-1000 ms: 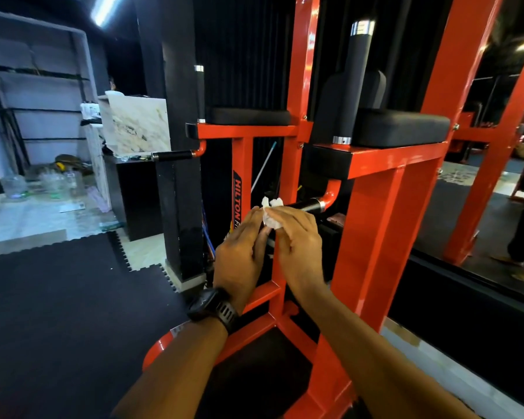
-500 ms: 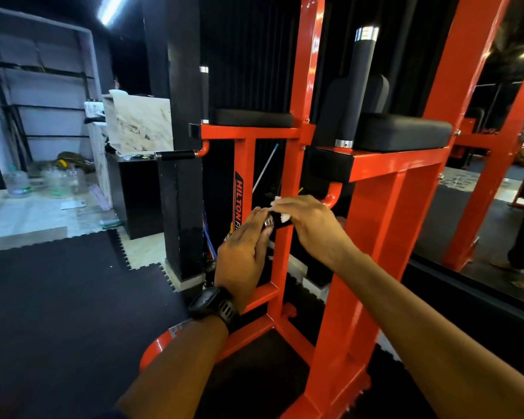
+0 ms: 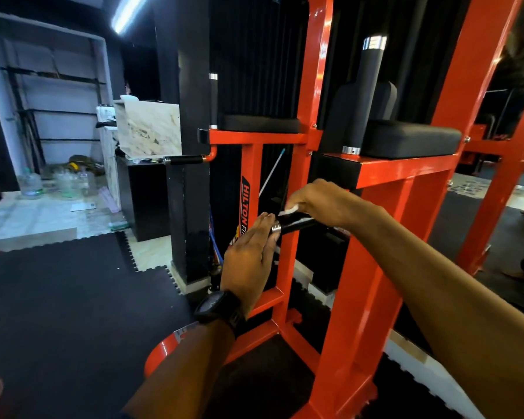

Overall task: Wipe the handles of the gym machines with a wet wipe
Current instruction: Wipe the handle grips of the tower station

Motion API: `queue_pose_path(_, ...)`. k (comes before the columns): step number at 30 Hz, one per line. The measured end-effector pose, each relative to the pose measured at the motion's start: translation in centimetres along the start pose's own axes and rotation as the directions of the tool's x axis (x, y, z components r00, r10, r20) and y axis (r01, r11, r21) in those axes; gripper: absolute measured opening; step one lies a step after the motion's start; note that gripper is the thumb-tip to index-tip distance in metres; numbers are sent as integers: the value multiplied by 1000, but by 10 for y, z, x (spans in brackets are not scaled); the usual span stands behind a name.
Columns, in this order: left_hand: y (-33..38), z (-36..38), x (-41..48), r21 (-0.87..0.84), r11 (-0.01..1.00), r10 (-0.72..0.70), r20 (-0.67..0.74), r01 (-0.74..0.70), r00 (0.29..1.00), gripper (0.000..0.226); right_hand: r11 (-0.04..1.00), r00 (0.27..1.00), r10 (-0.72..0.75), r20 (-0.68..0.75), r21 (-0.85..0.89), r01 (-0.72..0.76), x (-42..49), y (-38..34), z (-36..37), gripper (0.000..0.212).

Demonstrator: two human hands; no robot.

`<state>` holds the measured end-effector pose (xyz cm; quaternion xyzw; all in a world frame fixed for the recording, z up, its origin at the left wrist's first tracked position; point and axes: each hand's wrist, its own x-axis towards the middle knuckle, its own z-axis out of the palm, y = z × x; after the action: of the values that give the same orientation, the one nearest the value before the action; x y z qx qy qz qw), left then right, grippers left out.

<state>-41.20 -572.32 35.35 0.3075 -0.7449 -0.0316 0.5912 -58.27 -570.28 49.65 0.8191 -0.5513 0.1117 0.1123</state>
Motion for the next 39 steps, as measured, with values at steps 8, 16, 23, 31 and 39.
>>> queue_pose_path(8, 2, 1, 0, 8, 1000, -21, 2, 21, 1000, 41, 996, 993, 66, 102, -62, -60, 5, 9, -2, 35)
queue_pose_path(16, 1, 2, 1, 29, 999, 27, -41, -26, 999, 38, 993, 982, 104, 156, -68, -94, 18, 8, 7, 41)
queue_pose_path(23, 1, 1, 0, 2, 1000, -2, -8, 2, 1000, 40, 977, 988, 152, -24, -151, -154, 2, 15, 19, 39)
queue_pose_path(31, -3, 4, 0, -6, 1000, 8, -24, -8, 1000, 40, 890, 671, 456, -584, 284, -357, -29, -16, 79, 48)
queue_pose_path(39, -2, 2, 2, 11, 1000, 4, -2, -4, 1000, 41, 482, 167, 870, -463, 871, -94, -20, -85, 109, 35)
